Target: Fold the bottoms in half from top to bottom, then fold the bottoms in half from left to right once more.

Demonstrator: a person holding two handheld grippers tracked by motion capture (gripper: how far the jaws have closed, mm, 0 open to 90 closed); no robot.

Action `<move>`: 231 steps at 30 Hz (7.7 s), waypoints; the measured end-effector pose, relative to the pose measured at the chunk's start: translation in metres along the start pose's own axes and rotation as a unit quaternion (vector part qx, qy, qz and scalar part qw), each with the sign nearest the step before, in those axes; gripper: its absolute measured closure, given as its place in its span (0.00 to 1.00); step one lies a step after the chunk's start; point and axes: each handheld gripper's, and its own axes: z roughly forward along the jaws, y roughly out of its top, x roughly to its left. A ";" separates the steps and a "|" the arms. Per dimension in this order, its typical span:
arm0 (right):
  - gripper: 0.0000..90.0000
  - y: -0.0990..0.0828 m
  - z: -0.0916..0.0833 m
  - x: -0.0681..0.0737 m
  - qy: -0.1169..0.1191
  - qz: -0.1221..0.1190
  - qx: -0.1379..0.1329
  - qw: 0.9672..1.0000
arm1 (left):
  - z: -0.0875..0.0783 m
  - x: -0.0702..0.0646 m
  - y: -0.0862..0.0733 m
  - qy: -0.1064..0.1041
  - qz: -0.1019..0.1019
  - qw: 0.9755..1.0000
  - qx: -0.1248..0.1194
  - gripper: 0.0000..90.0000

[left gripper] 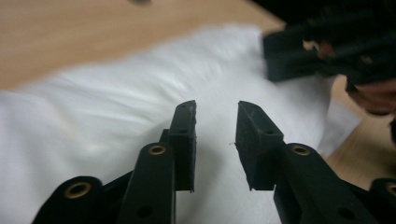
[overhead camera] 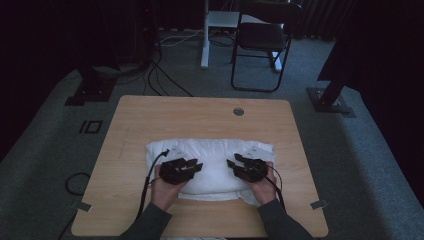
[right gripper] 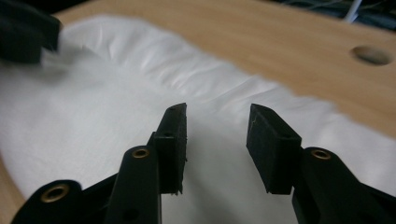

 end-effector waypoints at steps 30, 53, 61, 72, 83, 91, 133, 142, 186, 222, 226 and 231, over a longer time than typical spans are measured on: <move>0.72 -0.068 0.002 -0.027 -0.052 -0.011 0.089 0.995 | -0.021 0.065 -0.070 0.150 -0.052 0.987 -0.025 0.40; 0.72 -0.069 0.004 -0.030 -0.045 -0.007 0.081 0.996 | -0.009 0.112 -0.081 0.220 -0.124 0.967 0.037 0.03; 0.72 -0.069 0.004 -0.030 -0.044 -0.005 0.079 0.996 | -0.008 0.110 -0.081 0.222 -0.125 0.966 0.037 0.03; 0.72 -0.070 0.003 -0.031 -0.042 -0.003 0.077 0.996 | -0.007 0.096 -0.077 0.221 -0.108 0.968 0.053 0.22; 0.70 -0.069 0.002 -0.029 -0.045 -0.003 0.078 0.996 | -0.011 0.094 -0.079 0.138 -0.144 0.980 0.016 0.88; 0.55 -0.041 -0.020 -0.021 -0.033 -0.007 0.015 0.999 | -0.045 0.098 -0.057 0.094 -0.151 0.982 -0.061 0.90; 0.43 0.003 0.057 0.035 0.052 -0.020 0.030 0.998 | -0.059 0.040 0.029 0.011 -0.020 0.990 -0.140 0.92; 0.44 -0.011 0.086 0.053 0.079 -0.061 0.058 0.993 | -0.041 0.030 0.034 -0.011 -0.013 0.992 -0.125 0.92; 0.43 -0.001 -0.013 -0.031 0.068 0.009 -0.044 0.997 | 0.110 -0.026 -0.008 -0.080 0.041 0.995 0.039 0.89; 0.73 -0.012 0.039 -0.077 -0.023 0.072 0.068 0.995 | 0.069 0.057 0.015 0.053 -0.014 0.997 0.048 0.88; 0.65 0.006 0.007 -0.074 -0.033 0.065 0.013 0.997 | 0.074 0.047 0.007 0.086 0.006 0.995 0.041 0.89; 0.61 0.031 -0.013 -0.044 -0.031 0.001 -0.026 0.999 | 0.076 0.038 0.004 0.115 0.024 0.992 0.041 0.90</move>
